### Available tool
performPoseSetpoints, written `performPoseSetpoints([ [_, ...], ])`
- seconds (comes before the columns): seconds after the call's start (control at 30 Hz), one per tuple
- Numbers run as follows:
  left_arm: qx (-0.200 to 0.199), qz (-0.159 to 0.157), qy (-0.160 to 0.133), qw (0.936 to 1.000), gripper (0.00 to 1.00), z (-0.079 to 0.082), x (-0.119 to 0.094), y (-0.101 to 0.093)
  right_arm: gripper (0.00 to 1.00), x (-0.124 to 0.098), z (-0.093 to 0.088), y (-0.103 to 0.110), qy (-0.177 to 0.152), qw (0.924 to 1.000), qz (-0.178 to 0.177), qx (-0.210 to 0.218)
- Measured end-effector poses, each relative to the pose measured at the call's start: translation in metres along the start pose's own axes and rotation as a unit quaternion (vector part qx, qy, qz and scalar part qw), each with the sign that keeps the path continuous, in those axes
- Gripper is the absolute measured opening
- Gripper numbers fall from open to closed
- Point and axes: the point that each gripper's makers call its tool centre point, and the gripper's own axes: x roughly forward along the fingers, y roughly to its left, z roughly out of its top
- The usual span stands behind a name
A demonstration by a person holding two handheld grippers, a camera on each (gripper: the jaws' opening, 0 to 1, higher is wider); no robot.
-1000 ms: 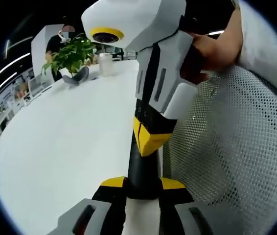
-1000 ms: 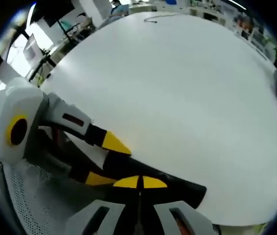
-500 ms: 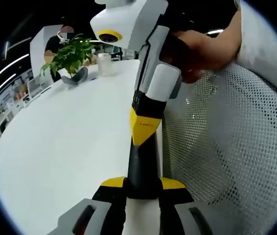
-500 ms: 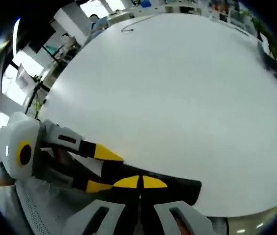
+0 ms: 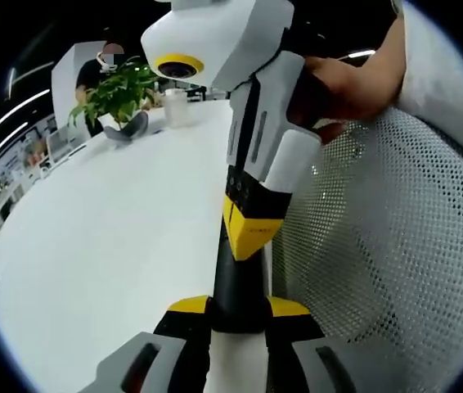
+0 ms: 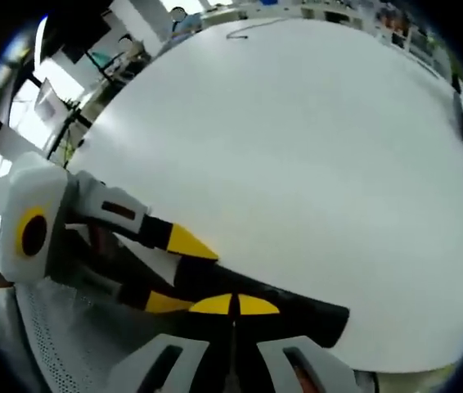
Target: Press the specified remote control buttons in sequence, fully releasing each button before pressing the next.
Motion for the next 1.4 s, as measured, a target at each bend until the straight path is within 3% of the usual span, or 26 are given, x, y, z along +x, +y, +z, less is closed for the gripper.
performPoseSetpoints([
  [0.53, -0.010, 0.010, 0.008, 0.9999, 0.24, 0.002, 0.002, 0.002, 0.00, 0.000, 0.002, 0.000, -0.010, 0.9981, -0.029, -0.053],
  [0.67, -0.011, 0.011, 0.007, 0.9999, 0.24, 0.002, 0.002, 0.002, 0.00, -0.002, 0.004, -0.002, -0.015, 0.9990, -0.018, -0.038],
  [0.87, -0.009, 0.011, 0.007, 0.9999, 0.24, 0.002, 0.002, 0.002, 0.00, -0.018, 0.022, 0.002, -0.075, 0.9970, 0.004, -0.016],
  [1.03, -0.009, 0.012, 0.009, 0.9999, 0.24, 0.002, 0.003, 0.002, 0.00, -0.050, 0.052, -0.001, -0.186, 0.9814, -0.023, -0.039],
  [1.17, -0.015, 0.014, 0.018, 0.9996, 0.24, 0.001, 0.002, 0.003, 0.00, -0.072, 0.053, -0.012, -0.217, 0.9744, -0.048, -0.030],
  [1.2, -0.016, 0.014, 0.018, 0.9996, 0.24, 0.001, 0.002, 0.003, 0.00, -0.078, 0.055, -0.016, -0.232, 0.9707, -0.056, -0.027],
  [1.3, -0.016, 0.017, 0.020, 0.9995, 0.24, 0.000, 0.001, 0.004, 0.00, -0.108, 0.061, -0.033, -0.296, 0.9503, -0.093, -0.019],
  [1.4, -0.016, 0.016, 0.022, 0.9995, 0.24, 0.000, 0.001, 0.004, 0.00, -0.124, 0.059, -0.048, -0.307, 0.9431, -0.127, -0.014],
])
